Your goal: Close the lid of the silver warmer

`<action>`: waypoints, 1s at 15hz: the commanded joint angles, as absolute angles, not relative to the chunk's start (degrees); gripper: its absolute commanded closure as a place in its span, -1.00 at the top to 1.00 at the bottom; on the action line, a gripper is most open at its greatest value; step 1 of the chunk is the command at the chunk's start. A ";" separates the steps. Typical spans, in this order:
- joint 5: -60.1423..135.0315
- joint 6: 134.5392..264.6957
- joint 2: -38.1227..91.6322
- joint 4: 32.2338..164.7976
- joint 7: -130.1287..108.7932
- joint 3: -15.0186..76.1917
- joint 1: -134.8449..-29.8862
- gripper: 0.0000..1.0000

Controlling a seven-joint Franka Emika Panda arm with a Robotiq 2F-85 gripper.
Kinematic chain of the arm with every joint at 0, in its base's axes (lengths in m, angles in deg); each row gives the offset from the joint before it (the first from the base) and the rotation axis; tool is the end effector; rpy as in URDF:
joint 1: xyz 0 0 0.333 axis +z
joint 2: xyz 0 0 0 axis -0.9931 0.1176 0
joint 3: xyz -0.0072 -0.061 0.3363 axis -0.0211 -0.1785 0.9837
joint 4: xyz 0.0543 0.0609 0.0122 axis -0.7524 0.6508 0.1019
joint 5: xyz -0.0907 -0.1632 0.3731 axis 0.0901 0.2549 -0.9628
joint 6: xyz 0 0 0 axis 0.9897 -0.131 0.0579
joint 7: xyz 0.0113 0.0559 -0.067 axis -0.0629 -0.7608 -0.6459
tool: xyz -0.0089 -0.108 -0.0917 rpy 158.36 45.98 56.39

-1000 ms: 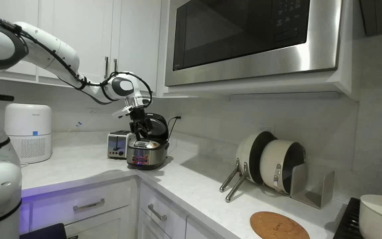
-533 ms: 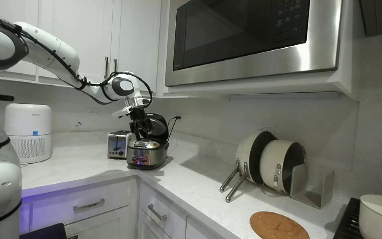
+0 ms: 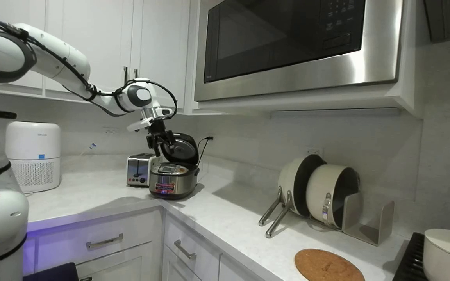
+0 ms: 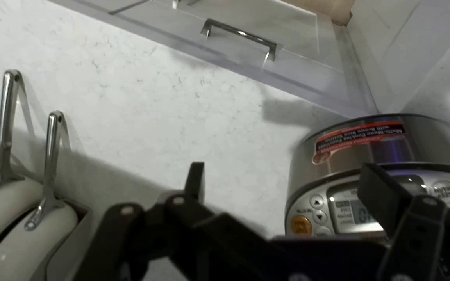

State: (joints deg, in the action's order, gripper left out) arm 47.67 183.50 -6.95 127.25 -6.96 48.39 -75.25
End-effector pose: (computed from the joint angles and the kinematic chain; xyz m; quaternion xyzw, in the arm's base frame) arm 0.4832 0.1841 0.5489 0.9700 0.1564 0.1524 0.1064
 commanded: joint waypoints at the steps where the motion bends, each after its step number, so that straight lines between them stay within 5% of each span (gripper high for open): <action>1: 47.17 182.78 -5.54 121.18 -10.80 48.98 -73.16 1.00; 2: 46.85 182.63 -4.97 119.46 -11.82 49.11 -72.58 1.00; 3: 46.40 182.68 -4.61 118.08 -12.88 49.19 -72.02 0.50; 5: 45.79 182.37 -3.70 115.26 -14.41 49.58 -71.01 0.35; 13: 46.75 188.31 2.58 105.81 -13.67 52.08 -68.86 -0.90; 15: 47.86 191.24 4.79 103.90 -12.71 53.06 -68.63 -1.00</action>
State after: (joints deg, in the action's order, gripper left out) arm 46.68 188.47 0.65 108.39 -13.77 51.93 -69.11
